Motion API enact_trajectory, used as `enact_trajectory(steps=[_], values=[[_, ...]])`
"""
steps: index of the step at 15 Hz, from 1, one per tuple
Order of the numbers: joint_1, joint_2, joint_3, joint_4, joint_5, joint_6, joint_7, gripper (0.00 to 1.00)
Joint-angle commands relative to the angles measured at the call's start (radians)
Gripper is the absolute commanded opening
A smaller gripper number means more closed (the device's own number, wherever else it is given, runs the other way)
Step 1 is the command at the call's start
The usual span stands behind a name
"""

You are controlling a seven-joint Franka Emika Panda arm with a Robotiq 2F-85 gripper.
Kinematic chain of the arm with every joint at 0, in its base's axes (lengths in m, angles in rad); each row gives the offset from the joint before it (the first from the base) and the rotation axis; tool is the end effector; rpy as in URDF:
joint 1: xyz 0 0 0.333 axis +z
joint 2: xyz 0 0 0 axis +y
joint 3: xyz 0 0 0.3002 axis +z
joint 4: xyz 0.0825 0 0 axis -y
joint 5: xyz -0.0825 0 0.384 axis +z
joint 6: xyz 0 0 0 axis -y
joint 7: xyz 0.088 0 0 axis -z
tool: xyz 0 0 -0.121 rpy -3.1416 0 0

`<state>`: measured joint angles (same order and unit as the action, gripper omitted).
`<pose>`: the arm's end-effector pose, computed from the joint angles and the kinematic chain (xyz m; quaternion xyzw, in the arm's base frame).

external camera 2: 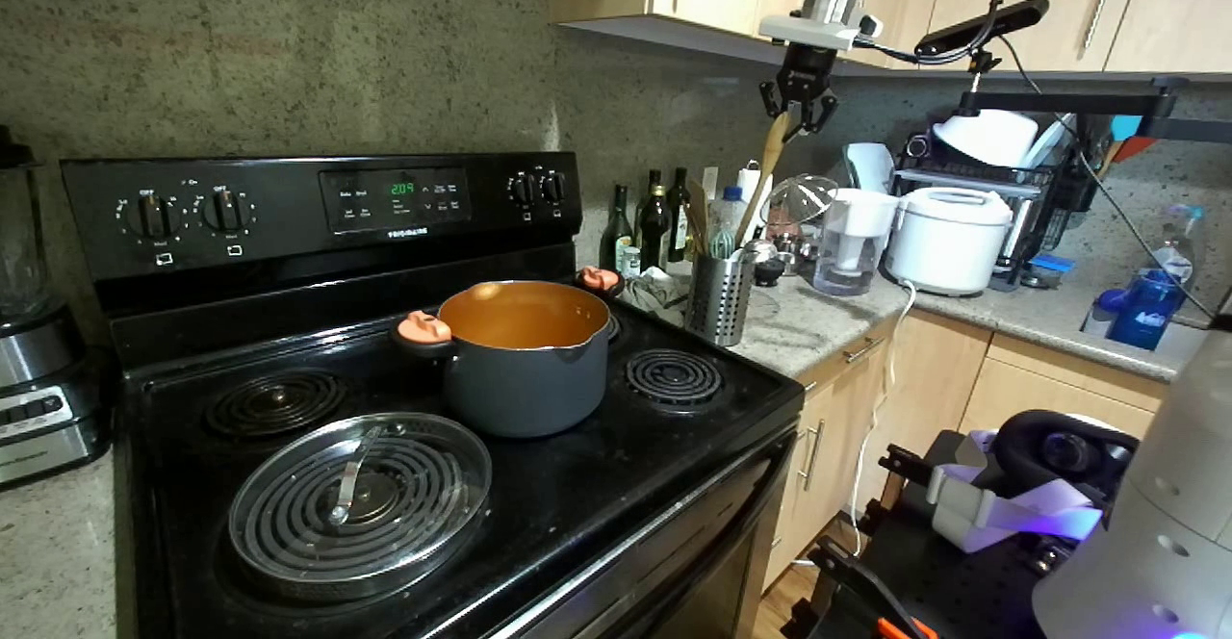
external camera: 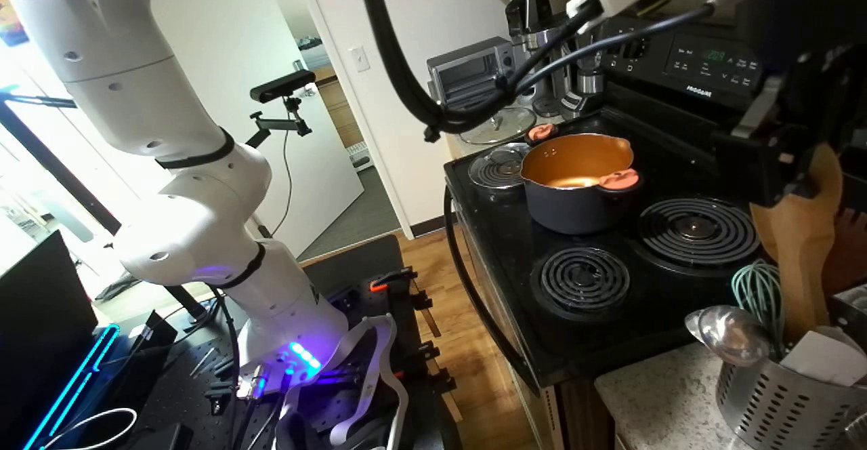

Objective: Pick up the wooden spoon from the pot and put it in the dish dryer

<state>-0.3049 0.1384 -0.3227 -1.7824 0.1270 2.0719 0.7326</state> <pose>0.5082 -0.3495 0.4628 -0.7600 0.6441 -0.0773 0.0403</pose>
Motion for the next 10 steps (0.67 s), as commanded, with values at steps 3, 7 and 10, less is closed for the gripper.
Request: enact_trajectory(steps=[3, 7, 10], values=[[0.005, 0.080, 0.002, 0.116, 0.025, -0.080, 0.095, 0.03], [0.004, 0.134, 0.003, 0.184, 0.031, -0.118, 0.145, 0.03], [0.002, 0.176, 0.002, 0.221, 0.027, -0.133, 0.174, 0.03]])
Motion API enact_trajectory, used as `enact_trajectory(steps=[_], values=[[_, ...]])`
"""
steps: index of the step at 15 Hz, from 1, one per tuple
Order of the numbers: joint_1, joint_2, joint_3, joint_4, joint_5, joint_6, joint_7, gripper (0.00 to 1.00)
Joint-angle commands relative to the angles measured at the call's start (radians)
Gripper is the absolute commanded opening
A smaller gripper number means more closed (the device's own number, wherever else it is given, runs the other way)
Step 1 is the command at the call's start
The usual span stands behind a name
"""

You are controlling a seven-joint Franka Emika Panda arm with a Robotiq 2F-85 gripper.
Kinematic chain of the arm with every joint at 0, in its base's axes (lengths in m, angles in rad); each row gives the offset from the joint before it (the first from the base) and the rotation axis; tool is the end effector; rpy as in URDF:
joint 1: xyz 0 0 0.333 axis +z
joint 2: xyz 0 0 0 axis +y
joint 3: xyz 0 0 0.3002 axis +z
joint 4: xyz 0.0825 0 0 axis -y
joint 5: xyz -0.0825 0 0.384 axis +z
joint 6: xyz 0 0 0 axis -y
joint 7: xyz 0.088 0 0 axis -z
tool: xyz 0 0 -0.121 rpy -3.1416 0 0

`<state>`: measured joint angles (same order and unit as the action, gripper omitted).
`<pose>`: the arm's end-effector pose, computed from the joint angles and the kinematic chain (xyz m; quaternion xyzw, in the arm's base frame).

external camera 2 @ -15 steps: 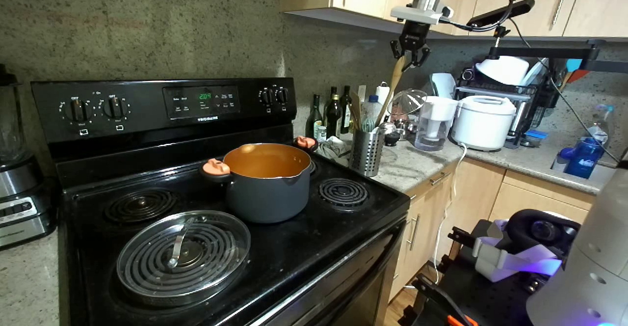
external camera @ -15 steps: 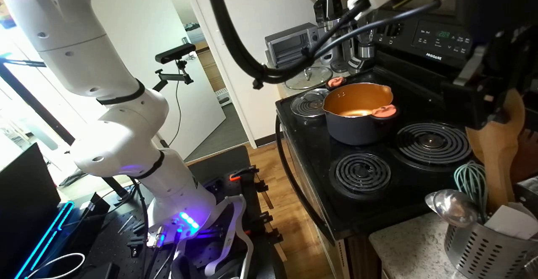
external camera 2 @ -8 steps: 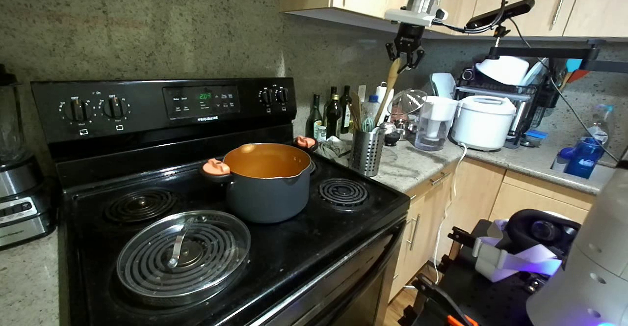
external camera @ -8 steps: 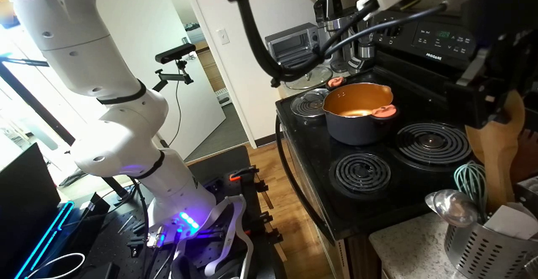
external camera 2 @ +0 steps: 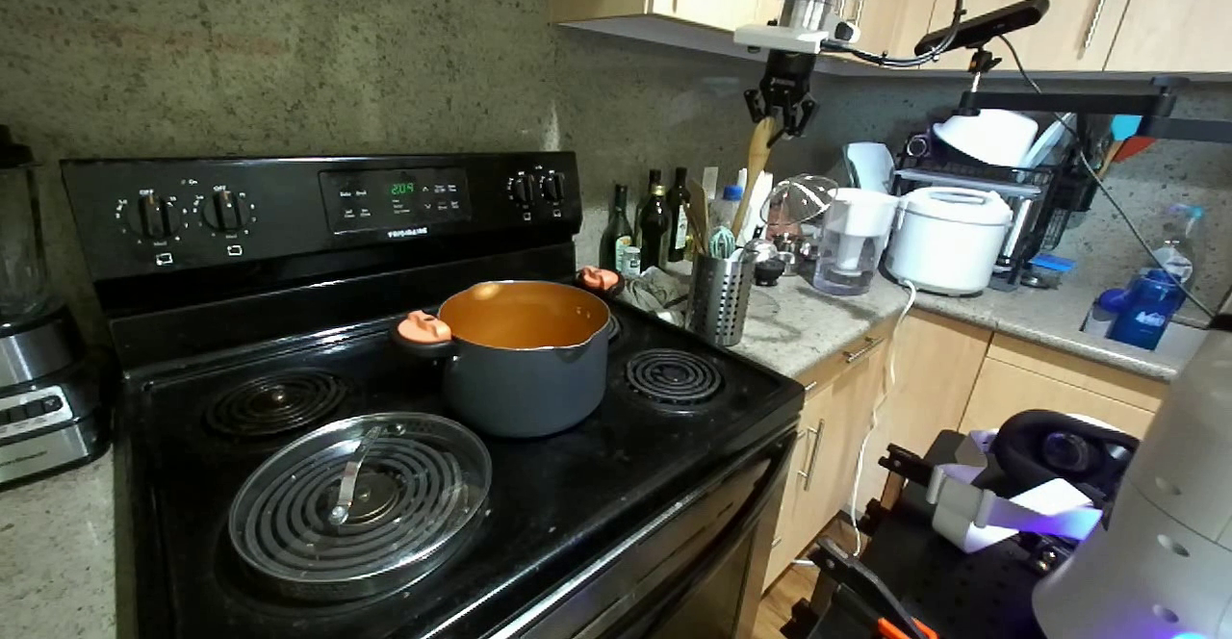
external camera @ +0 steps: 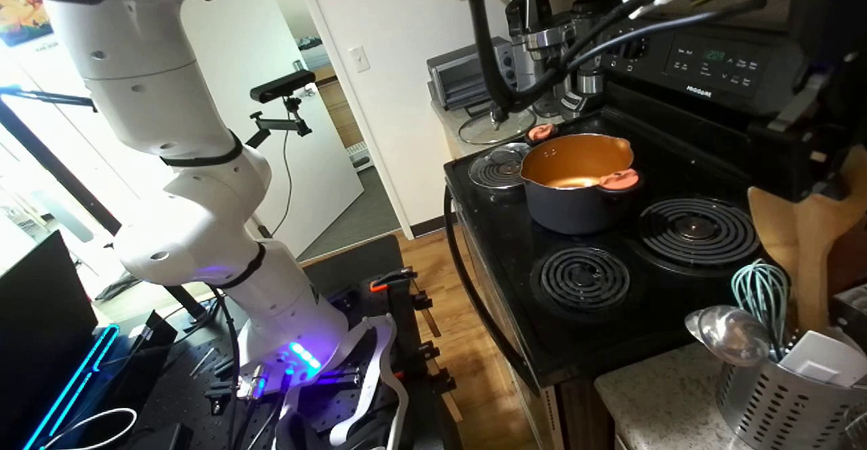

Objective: Pick up the wooden spoon from the pot and put it in the dish dryer

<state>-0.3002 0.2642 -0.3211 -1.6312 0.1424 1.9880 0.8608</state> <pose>0.5408 -0.3536 0.4524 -0.7242 0.6870 -0.0500 0.0318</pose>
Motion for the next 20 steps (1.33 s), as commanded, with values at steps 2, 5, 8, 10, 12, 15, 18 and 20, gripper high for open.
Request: enact_trajectory(steps=[2, 5, 8, 10, 12, 15, 18, 20], values=[[-0.004, 0.073, 0.000, 0.084, 0.009, -0.052, 0.059, 0.03], [-0.005, 0.100, 0.000, 0.103, 0.008, -0.050, 0.074, 0.03], [-0.007, 0.123, 0.000, 0.114, 0.006, -0.044, 0.082, 0.03], [-0.006, 0.130, -0.001, 0.116, 0.002, -0.037, 0.080, 0.03], [-0.008, 0.136, 0.000, 0.123, 0.003, -0.035, 0.075, 0.03], [-0.011, 0.146, 0.001, 0.136, 0.008, -0.041, 0.075, 0.03], [-0.011, 0.154, 0.000, 0.139, 0.004, -0.043, 0.079, 0.03], [-0.008, 0.160, -0.001, 0.138, 0.001, -0.042, 0.082, 0.03]])
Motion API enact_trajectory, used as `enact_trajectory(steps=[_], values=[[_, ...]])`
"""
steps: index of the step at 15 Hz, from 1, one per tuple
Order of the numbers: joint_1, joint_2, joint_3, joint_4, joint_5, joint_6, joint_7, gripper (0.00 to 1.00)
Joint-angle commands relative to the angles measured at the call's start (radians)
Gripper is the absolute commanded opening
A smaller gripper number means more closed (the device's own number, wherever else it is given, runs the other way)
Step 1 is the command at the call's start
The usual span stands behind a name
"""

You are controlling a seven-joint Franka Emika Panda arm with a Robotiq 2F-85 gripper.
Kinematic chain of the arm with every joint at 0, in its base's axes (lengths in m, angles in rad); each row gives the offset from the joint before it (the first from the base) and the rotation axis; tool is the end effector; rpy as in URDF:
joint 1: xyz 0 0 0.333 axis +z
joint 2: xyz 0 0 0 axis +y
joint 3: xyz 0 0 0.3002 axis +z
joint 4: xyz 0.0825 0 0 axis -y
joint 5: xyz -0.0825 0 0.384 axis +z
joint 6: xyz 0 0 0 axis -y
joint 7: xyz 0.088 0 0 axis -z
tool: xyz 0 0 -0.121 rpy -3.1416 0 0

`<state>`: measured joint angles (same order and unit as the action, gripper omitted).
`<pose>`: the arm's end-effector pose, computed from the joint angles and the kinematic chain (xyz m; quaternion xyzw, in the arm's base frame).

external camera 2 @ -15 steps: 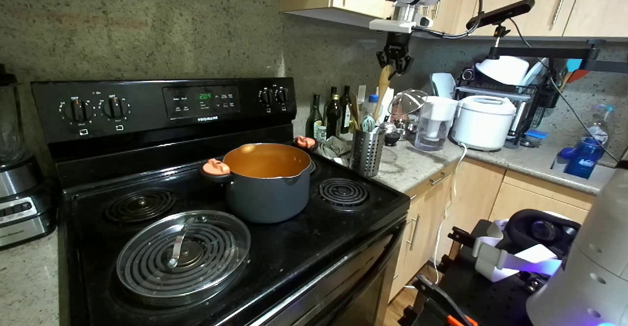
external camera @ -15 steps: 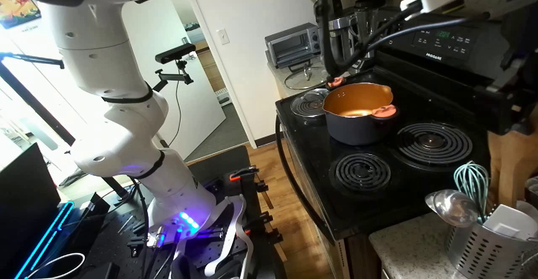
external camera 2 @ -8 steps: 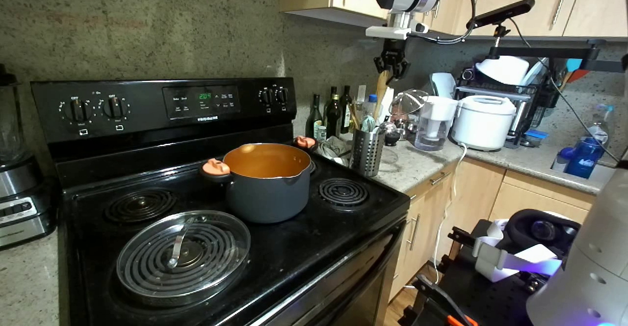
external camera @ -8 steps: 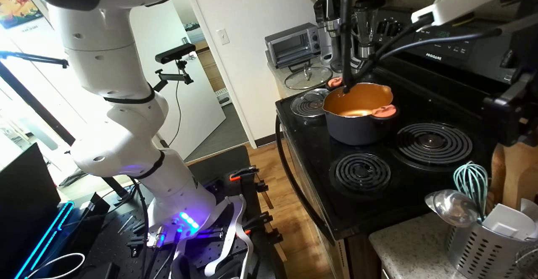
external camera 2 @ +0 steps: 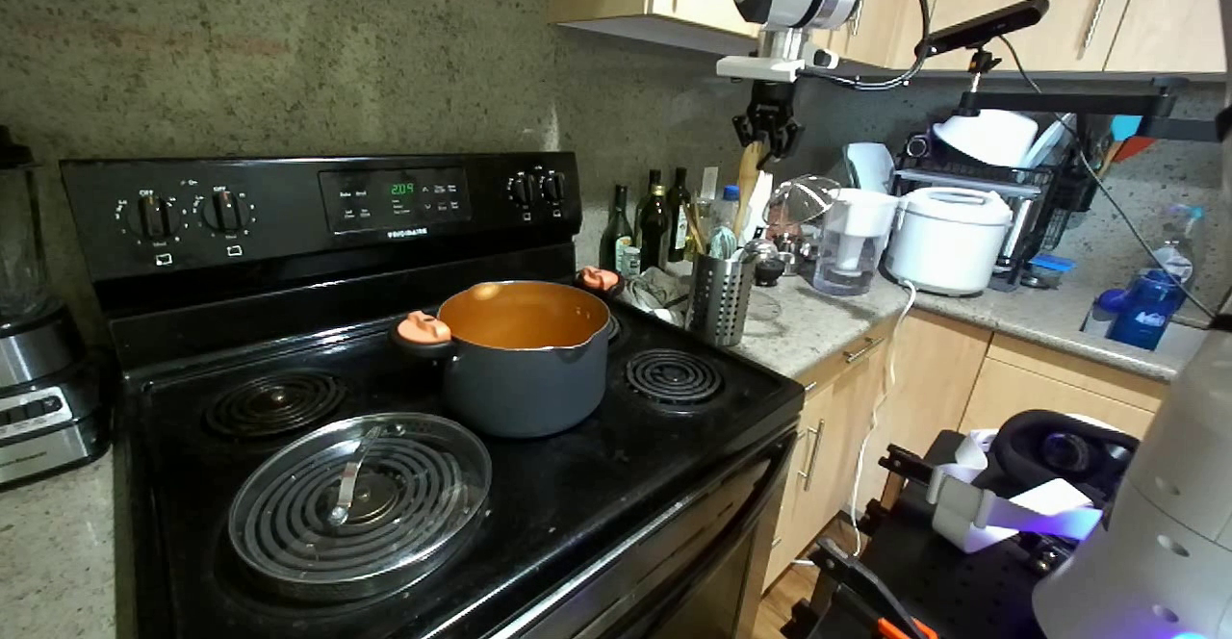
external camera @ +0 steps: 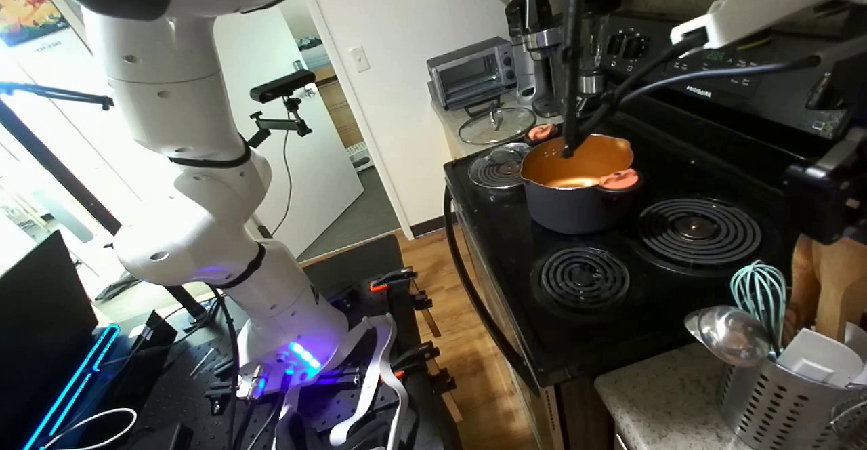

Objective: Pick up the wooden spoon from the pot and put it in the dish dryer

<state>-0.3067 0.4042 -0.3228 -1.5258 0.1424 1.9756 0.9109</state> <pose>0.5669 -0.3664 0.4134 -0.7092 0.7042 -0.0327 0.0089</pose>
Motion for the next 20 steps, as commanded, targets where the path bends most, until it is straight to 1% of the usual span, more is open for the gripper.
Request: enact_trajectory(steps=[1, 13, 14, 15, 16, 18, 20], values=[[0.000, 0.023, 0.000, 0.031, -0.003, -0.027, 0.034, 0.03], [0.004, 0.081, -0.004, 0.038, -0.015, -0.021, 0.042, 0.03], [0.003, 0.083, -0.003, 0.041, -0.012, -0.021, 0.040, 0.25], [0.002, 0.084, -0.004, 0.042, -0.011, -0.020, 0.042, 0.04], [0.001, 0.085, -0.003, 0.044, -0.010, -0.022, 0.040, 0.06], [0.000, 0.088, -0.004, 0.047, -0.009, -0.023, 0.041, 0.00], [0.000, 0.090, -0.004, 0.051, -0.010, -0.023, 0.040, 0.01]])
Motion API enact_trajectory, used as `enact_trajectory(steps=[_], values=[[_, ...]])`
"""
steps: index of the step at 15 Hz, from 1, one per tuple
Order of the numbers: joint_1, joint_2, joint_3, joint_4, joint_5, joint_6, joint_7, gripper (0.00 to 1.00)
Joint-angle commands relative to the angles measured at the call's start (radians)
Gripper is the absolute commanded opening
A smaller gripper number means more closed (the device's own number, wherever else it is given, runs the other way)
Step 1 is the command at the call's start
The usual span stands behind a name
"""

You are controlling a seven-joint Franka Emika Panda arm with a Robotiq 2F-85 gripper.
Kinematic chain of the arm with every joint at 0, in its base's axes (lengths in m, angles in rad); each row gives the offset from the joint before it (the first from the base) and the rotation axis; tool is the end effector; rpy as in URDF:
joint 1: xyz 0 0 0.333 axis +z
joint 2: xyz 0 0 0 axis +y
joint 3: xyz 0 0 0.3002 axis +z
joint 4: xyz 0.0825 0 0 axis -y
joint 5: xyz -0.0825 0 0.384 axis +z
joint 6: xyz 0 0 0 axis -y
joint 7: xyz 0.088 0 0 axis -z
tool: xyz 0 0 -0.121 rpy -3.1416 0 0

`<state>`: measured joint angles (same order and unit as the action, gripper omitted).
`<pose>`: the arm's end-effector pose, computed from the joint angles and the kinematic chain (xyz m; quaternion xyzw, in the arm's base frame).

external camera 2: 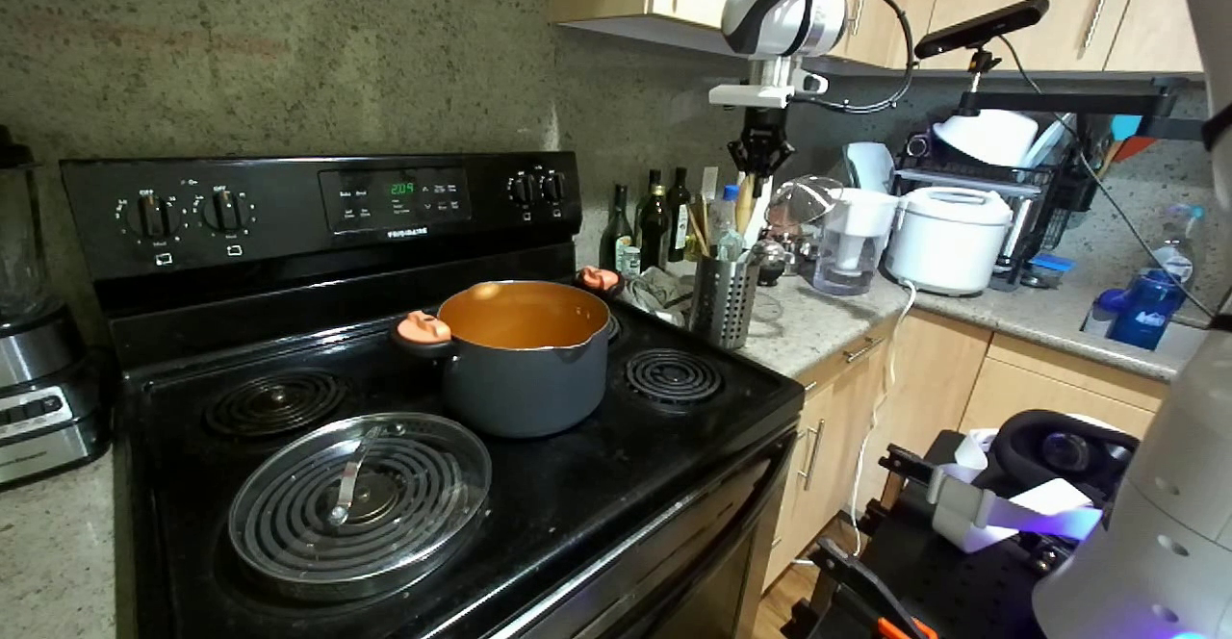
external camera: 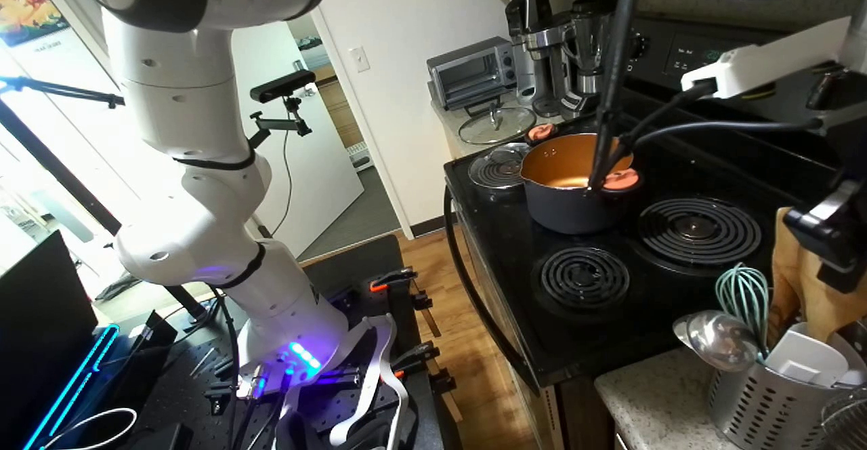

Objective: Pick up the wooden spoon from the pot and put it in the dish dryer

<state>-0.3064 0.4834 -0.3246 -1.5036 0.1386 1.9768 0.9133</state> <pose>0.5749 -0.3699 0.3723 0.7101 -0.7040 0.0093 0.0092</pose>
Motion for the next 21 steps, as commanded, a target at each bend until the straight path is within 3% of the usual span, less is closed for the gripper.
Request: enact_trajectory(steps=[1, 2, 11, 21], values=[[0.000, 0.011, -0.002, 0.030, -0.006, -0.026, 0.040, 0.31], [-0.001, 0.012, -0.002, 0.032, -0.006, -0.030, 0.040, 0.32], [0.002, 0.001, -0.003, 0.039, -0.010, -0.036, 0.042, 0.98], [0.098, -0.271, 0.007, -0.149, -0.179, 0.032, 0.010, 1.00]])
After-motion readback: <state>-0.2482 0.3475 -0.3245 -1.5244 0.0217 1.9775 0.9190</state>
